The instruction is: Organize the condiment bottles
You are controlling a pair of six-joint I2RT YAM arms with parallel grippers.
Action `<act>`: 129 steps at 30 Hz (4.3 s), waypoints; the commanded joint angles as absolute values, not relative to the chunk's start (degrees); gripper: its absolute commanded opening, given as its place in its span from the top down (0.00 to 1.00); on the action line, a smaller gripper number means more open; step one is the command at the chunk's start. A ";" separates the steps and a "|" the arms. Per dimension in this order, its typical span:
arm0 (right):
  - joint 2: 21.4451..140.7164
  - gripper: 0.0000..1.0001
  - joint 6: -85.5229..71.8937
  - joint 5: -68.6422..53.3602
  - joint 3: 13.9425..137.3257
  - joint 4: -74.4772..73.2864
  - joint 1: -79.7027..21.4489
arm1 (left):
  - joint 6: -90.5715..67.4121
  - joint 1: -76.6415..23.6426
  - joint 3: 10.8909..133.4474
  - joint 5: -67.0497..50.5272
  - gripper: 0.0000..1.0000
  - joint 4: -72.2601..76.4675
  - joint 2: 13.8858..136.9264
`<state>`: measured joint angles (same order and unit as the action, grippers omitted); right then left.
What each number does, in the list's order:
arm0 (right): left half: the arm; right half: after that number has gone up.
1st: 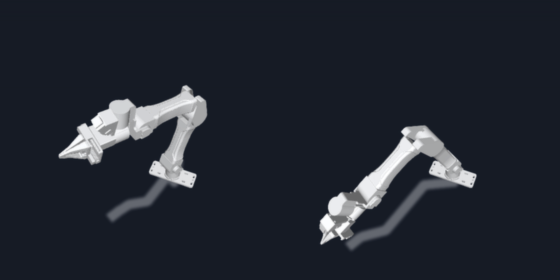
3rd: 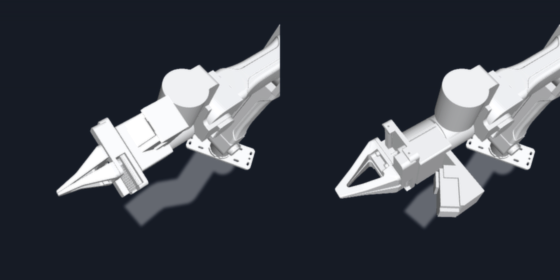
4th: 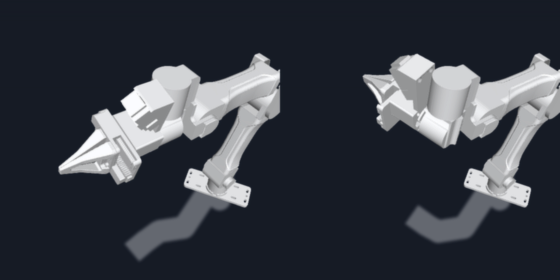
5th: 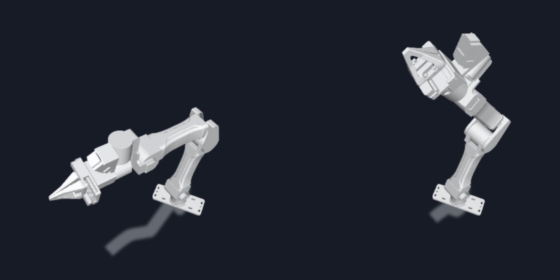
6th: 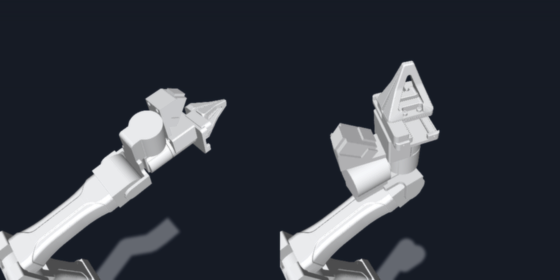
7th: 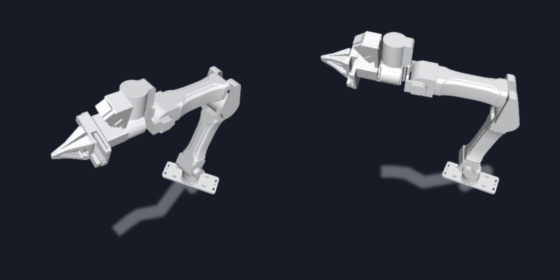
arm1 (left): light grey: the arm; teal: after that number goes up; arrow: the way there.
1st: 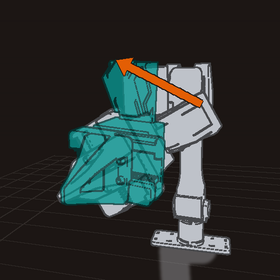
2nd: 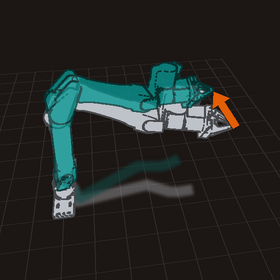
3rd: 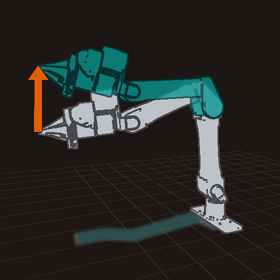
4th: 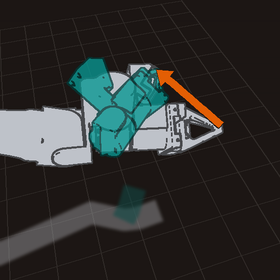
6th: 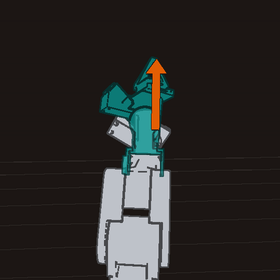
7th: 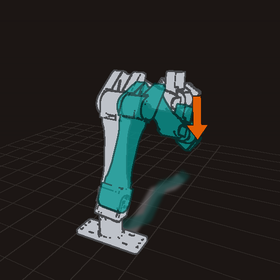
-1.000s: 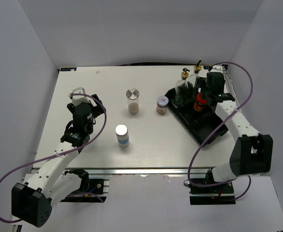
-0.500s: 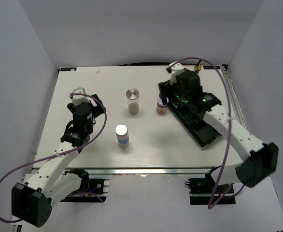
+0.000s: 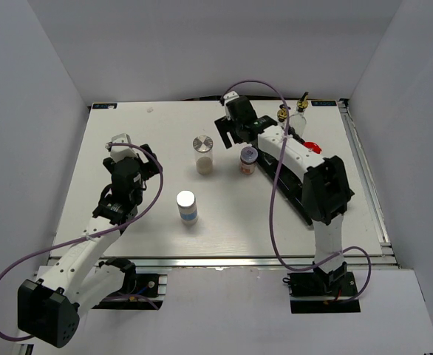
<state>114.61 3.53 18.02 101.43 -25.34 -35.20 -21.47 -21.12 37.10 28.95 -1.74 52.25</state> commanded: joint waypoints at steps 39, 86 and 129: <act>83.68 0.97 -8.26 16.85 70.59 -29.09 -35.34 | -21.80 -21.18 36.65 28.92 0.02 -1.67 50.71; 84.82 0.10 -12.92 19.08 65.47 -22.58 -18.02 | -21.80 -21.18 36.65 28.48 0.02 -1.67 51.15; 113.42 0.80 1.05 4.13 103.65 -14.94 -43.24 | -22.85 -21.18 36.83 26.37 0.02 -1.85 50.01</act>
<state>122.52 1.45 2.96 107.09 -17.12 -42.89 -22.57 -21.12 36.84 26.13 -1.52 51.66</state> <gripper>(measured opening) 0.746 0.982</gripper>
